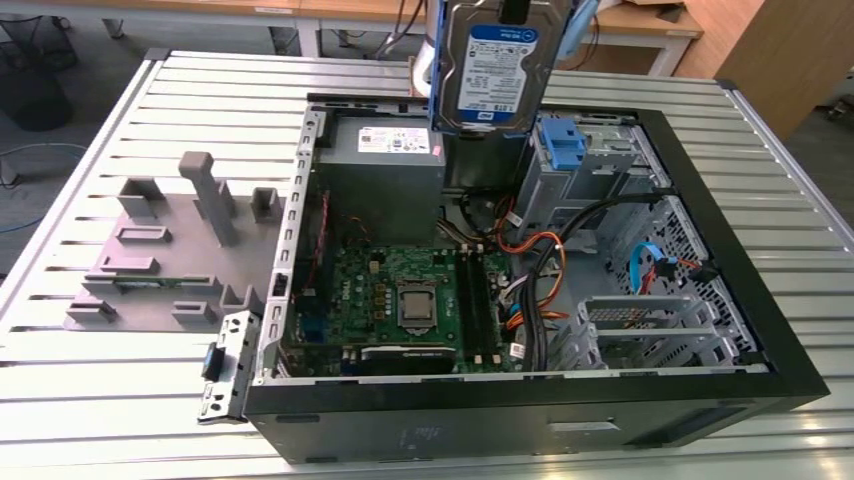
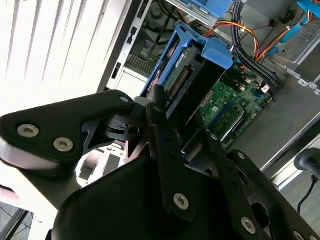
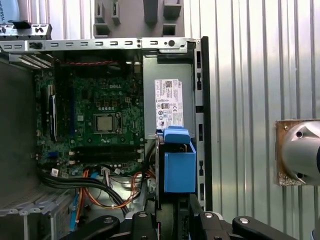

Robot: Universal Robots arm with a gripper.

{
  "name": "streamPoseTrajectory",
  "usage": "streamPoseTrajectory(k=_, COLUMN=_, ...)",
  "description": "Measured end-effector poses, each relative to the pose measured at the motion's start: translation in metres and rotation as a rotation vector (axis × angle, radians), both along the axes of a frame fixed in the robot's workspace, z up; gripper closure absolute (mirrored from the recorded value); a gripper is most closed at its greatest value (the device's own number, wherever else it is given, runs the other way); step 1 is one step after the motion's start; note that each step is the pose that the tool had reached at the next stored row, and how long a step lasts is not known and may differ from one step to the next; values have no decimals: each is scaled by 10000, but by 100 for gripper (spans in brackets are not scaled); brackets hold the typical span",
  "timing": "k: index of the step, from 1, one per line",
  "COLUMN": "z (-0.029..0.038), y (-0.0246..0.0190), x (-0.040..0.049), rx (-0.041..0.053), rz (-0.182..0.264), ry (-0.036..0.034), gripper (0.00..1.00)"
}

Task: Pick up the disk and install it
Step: 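Pick up the disk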

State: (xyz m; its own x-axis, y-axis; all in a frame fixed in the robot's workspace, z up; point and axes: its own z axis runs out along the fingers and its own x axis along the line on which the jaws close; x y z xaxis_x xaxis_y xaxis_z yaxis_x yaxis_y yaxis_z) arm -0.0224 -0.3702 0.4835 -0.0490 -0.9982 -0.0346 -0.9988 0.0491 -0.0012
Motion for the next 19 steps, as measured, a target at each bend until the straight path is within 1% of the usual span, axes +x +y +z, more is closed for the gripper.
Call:
streamPoseTrajectory(k=11, z=-1, y=-110, x=0, rx=0, rz=0, ry=0, gripper=65)
streamPoseTrajectory(k=19, z=-1, y=-207, x=0, rx=0, rz=0, ry=0, gripper=65)
